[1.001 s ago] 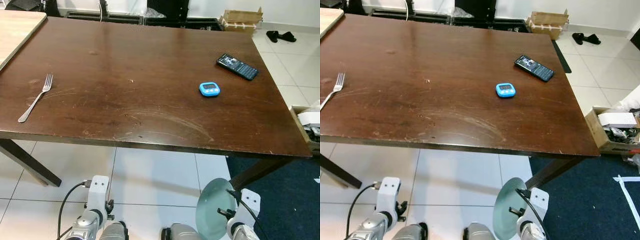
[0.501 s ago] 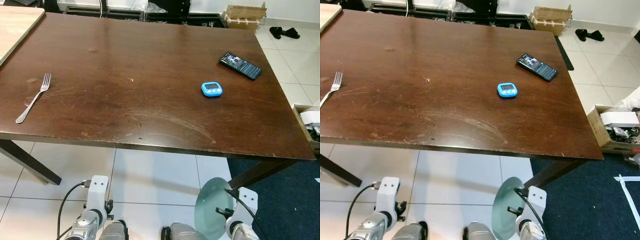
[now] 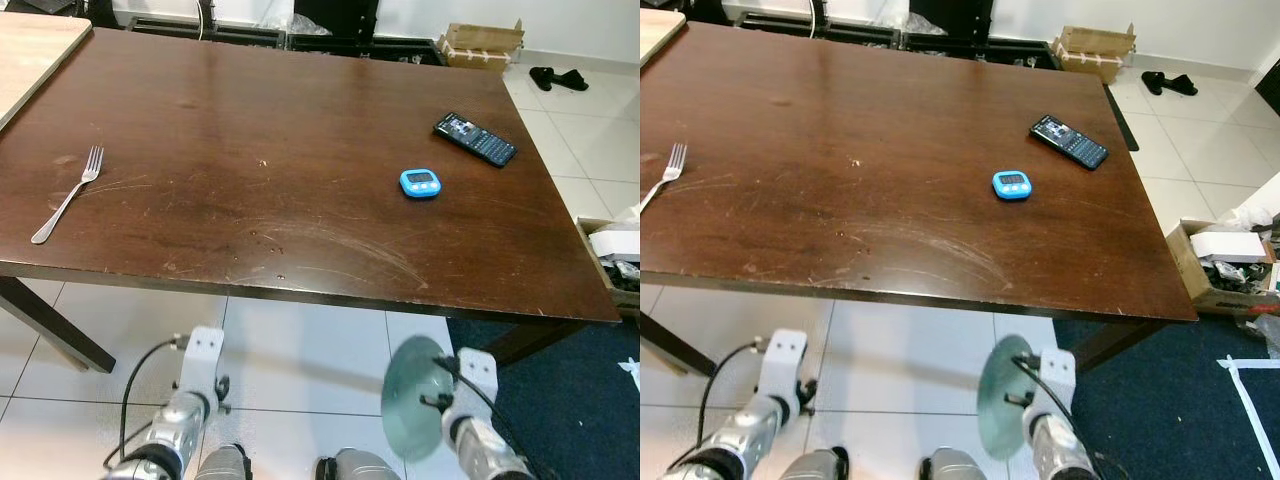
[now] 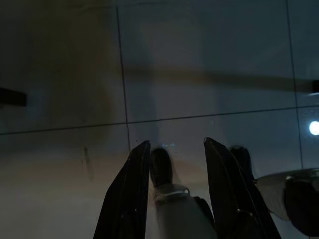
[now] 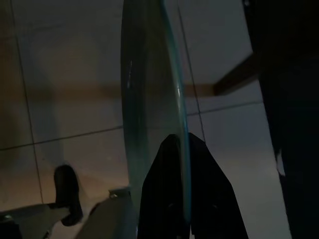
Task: Setting the table
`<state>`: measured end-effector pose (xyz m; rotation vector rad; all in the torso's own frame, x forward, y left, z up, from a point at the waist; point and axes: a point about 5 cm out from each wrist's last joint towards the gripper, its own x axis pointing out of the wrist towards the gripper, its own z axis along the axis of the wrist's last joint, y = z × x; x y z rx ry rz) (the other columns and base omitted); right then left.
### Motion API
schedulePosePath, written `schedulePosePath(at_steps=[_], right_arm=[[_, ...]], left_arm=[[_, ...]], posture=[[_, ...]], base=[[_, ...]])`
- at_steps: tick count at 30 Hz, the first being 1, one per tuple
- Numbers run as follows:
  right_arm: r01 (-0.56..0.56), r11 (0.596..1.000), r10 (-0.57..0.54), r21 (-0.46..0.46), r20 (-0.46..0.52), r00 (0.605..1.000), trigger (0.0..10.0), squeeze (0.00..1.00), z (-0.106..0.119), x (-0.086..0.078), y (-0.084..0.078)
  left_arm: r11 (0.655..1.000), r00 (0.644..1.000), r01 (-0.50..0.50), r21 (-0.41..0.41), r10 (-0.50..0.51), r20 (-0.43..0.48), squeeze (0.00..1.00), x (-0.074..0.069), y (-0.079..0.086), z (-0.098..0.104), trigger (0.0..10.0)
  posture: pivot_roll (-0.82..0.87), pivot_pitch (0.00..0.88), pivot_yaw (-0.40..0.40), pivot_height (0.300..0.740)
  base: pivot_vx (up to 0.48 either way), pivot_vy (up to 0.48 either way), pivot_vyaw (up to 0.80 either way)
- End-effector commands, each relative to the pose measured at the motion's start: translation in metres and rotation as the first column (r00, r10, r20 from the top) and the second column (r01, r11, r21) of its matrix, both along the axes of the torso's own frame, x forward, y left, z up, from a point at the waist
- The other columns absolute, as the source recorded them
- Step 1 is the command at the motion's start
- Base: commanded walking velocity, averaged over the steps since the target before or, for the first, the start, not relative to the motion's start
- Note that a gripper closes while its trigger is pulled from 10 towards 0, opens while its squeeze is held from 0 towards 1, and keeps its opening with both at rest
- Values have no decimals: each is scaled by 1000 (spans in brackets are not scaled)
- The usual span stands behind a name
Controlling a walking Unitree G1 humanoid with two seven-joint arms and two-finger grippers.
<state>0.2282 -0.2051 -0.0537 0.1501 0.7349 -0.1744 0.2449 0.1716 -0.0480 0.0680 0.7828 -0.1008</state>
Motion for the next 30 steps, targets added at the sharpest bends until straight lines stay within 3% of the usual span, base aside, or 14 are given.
schedulePosePath(at_steps=[1, 6, 9, 16, 22, 30], right_arm=[[27, 1000, -27, 4, 1, 1000, 10000, 0, -3, -6, -2], [100, 994, -101, 32, 44, 994, 10000, 0, -2, -8, -5], [88, 995, -90, 37, 36, 995, 10000, 0, -4, -12, -5], [103, 994, -103, 30, 15, 995, 10000, 0, -13, -29, -8], [98, 995, -98, 10, -14, 995, 10000, 0, -19, -42, -10], [135, 991, -135, 10, -33, 990, 10000, 0, -22, -50, -11]], left_arm=[[1000, 999, -16, -14, 15, -41, 0, -12, 1, -8, 10000], [991, 992, -118, -59, 115, -54, 0, -19, 5, -13, 10000], [988, 989, -137, -63, 133, -67, 0, -21, 6, -14, 10000], [999, 998, -31, -19, 29, -63, 0, -30, 9, -18, 10000], [999, 994, -33, 4, 33, -102, 0, -35, 10, -21, 10000], [999, 996, -37, -2, 37, -83, 0, -36, 9, -21, 10000]], posture=[[59, 56, -21, 740], [56, 47, -14, 740], [57, 44, -11, 740], [44, 68, 11, 740], [31, 87, 18, 740], [37, 98, 27, 740]], base=[[0, 0, 0], [0, 0, 0], [0, 0, 0], [0, 0, 0], [0, 0, 0], [0, 0, 0]])
